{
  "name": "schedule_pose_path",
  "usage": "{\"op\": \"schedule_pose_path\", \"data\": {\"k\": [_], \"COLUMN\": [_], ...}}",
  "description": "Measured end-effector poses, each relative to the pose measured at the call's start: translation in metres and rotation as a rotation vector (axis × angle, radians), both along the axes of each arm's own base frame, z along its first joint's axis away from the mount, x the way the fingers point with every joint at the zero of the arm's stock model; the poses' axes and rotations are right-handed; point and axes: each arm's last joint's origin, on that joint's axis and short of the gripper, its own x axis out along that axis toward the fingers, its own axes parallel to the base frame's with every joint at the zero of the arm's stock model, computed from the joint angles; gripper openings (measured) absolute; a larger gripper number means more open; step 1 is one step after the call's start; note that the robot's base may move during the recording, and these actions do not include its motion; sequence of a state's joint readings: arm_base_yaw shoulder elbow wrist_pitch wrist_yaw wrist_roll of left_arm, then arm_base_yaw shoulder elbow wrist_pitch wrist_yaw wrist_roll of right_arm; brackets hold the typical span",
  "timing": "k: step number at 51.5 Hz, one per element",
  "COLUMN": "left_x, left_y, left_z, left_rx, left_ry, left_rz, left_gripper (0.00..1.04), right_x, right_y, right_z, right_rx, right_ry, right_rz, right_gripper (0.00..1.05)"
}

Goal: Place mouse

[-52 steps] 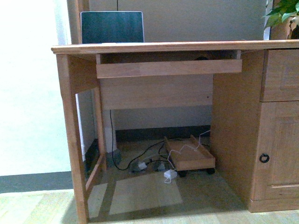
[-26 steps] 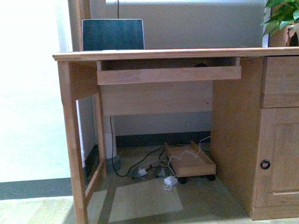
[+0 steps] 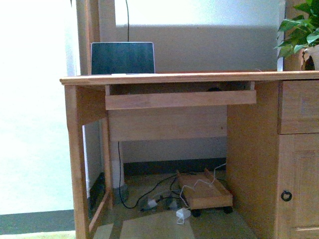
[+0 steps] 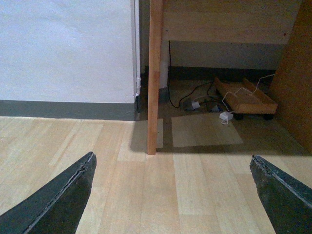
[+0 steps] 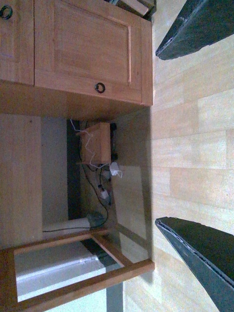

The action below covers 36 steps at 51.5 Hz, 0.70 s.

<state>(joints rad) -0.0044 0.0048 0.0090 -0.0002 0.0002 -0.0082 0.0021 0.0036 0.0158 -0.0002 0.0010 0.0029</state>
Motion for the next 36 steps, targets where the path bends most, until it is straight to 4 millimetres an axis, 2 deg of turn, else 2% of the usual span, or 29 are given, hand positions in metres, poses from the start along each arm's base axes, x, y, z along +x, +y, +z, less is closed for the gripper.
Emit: {"op": "schedule_pose_path", "data": {"k": [36], "left_x": [0.0000], "left_y": [0.0000], "left_z": [0.0000], "left_rx": [0.000], "left_ry": [0.000], "left_rz": [0.000], "left_gripper": [0.97], "right_x": [0.0000], "right_y": [0.0000], "right_z": [0.0000], "right_rx": [0.000], "right_ry": [0.000], "right_rz": [0.000], "right_gripper": [0.97]}}
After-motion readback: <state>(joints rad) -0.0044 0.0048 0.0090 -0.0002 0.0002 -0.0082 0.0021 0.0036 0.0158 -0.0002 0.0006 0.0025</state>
